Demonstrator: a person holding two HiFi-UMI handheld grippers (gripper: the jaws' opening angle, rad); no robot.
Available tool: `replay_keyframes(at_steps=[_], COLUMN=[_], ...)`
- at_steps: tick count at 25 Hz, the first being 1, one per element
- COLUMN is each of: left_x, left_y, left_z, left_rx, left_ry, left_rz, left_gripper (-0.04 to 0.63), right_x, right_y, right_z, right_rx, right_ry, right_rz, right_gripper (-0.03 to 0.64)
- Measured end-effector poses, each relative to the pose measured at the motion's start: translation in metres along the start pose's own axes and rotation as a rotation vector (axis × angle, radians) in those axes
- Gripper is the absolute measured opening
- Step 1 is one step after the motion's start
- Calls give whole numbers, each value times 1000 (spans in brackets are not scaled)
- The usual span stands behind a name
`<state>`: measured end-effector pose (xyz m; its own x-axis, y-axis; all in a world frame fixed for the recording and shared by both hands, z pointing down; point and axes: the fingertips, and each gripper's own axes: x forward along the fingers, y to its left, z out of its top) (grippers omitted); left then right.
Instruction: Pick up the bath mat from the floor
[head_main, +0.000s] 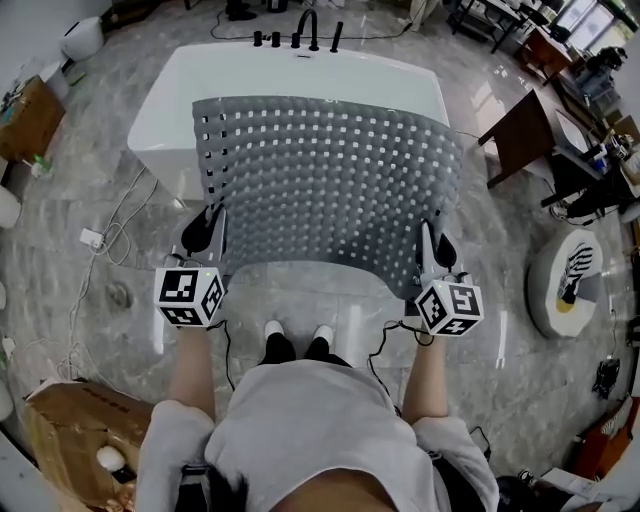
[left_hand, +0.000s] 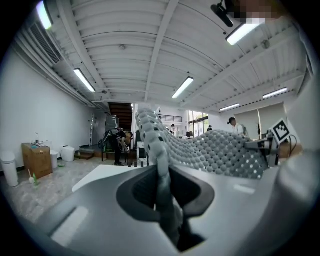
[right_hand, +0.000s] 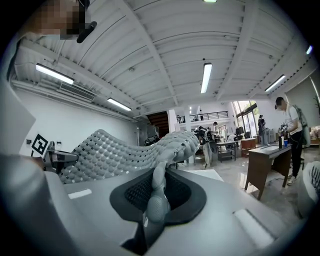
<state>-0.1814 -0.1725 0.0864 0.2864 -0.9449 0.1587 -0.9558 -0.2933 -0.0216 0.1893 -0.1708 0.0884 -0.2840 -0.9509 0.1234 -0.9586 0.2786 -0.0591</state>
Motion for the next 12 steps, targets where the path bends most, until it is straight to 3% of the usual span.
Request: replay_keyframes(at_steps=[12], left_x=[-2], left_y=[2], left_z=[34], left_rx=[18], left_ry=[-82], left_rz=[17], left_gripper=[48], right_x=[-5], right_y=[-7], right_z=[29], right_rx=[-18], right_ry=[-65], right_rz=[-16], right_gripper=[32])
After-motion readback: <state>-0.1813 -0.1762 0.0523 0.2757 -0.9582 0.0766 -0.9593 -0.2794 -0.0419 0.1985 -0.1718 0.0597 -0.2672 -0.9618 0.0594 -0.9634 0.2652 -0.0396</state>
